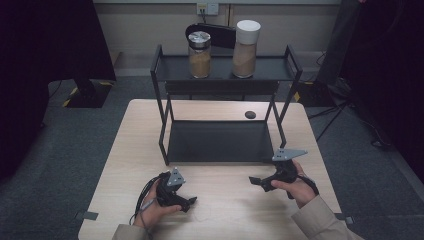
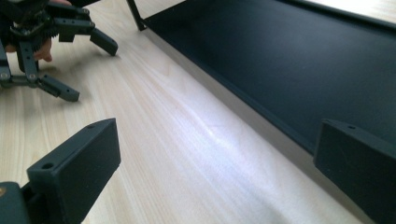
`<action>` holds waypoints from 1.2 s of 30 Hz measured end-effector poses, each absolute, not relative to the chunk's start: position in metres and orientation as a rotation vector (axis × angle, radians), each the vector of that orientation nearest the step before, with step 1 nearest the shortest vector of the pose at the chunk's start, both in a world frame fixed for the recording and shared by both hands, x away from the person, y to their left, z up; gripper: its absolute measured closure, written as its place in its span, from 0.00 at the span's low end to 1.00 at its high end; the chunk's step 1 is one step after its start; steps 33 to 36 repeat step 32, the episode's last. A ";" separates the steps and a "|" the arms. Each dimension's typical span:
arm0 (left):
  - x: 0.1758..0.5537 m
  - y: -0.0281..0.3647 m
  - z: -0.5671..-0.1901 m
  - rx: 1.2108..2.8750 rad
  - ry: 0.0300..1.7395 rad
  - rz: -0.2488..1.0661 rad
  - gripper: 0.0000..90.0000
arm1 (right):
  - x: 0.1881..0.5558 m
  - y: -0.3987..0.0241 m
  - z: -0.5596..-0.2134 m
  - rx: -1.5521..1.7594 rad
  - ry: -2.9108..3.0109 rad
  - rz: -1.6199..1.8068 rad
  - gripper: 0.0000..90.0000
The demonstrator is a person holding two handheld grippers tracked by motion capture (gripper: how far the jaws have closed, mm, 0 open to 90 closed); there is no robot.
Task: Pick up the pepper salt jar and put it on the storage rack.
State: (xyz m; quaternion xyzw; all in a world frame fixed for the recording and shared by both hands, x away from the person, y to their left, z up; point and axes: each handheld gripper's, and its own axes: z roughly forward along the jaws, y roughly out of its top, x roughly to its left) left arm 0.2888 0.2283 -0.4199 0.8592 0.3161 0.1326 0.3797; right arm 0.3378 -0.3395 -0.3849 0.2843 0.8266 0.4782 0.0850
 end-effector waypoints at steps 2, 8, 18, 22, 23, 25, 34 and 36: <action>0.289 0.228 -0.420 2.194 0.808 0.339 0.00 | 0.336 -0.339 -0.388 0.851 2.469 1.422 0.00; 0.289 0.228 -0.420 2.195 0.808 0.339 0.00 | 0.333 -0.338 -0.396 0.864 2.499 1.415 0.00; 0.289 0.228 -0.420 2.196 0.808 0.339 0.00 | 0.329 -0.337 -0.410 0.869 2.537 1.382 0.00; 0.289 0.228 -0.420 2.196 0.807 0.339 0.00 | 0.327 -0.338 -0.413 0.869 2.549 1.366 0.00; 0.289 0.228 -0.420 2.196 0.808 0.339 0.00 | 0.327 -0.337 -0.413 0.862 2.556 1.355 0.00; 0.289 0.228 -0.420 2.196 0.808 0.339 0.00 | 0.325 -0.336 -0.414 0.854 2.562 1.340 0.00; 0.289 0.228 -0.420 2.195 0.808 0.339 0.00 | 0.321 -0.334 -0.416 0.839 2.578 1.296 0.00; 0.289 0.228 -0.420 2.195 0.808 0.339 0.00 | 0.321 -0.334 -0.416 0.839 2.578 1.296 0.00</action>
